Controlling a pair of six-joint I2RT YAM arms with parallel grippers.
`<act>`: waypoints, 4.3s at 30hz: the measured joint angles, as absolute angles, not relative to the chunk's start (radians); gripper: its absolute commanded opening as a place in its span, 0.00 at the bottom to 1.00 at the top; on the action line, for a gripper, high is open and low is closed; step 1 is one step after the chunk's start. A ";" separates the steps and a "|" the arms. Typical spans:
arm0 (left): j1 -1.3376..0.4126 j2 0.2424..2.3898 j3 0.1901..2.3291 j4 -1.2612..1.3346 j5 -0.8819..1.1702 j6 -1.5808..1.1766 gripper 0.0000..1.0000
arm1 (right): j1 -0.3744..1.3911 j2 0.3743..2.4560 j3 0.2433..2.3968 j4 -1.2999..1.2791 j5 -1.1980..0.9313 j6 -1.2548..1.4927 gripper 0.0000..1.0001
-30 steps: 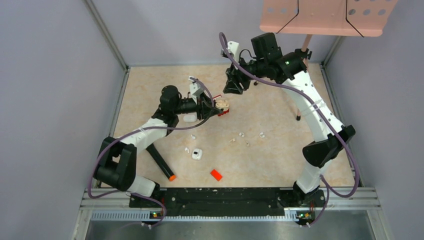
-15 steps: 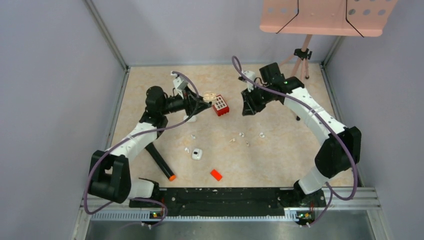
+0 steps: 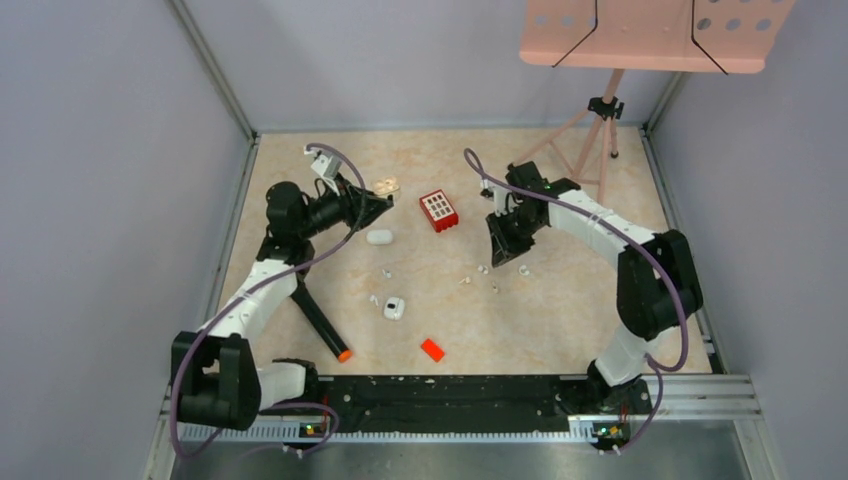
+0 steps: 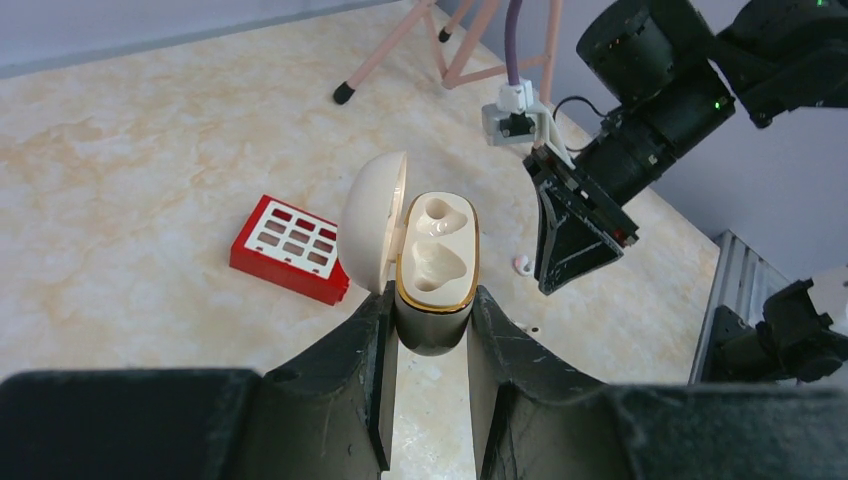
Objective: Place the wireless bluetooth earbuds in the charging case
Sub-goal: Pick up the earbud from the center of the board, then place the earbud in the charging case.
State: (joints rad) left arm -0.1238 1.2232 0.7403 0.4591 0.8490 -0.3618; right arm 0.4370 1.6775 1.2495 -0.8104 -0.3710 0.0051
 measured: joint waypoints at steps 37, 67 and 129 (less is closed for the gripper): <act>-0.046 1.029 0.642 0.344 0.645 -0.479 0.00 | 0.587 2.003 1.398 -0.769 -0.385 0.071 0.32; -0.052 1.155 0.622 0.457 0.725 -0.431 0.00 | 0.646 1.899 1.470 -0.785 -0.159 -0.152 0.00; -0.319 1.332 0.739 0.760 0.926 -0.446 0.00 | 0.936 1.453 1.415 -0.318 -0.001 -0.976 0.00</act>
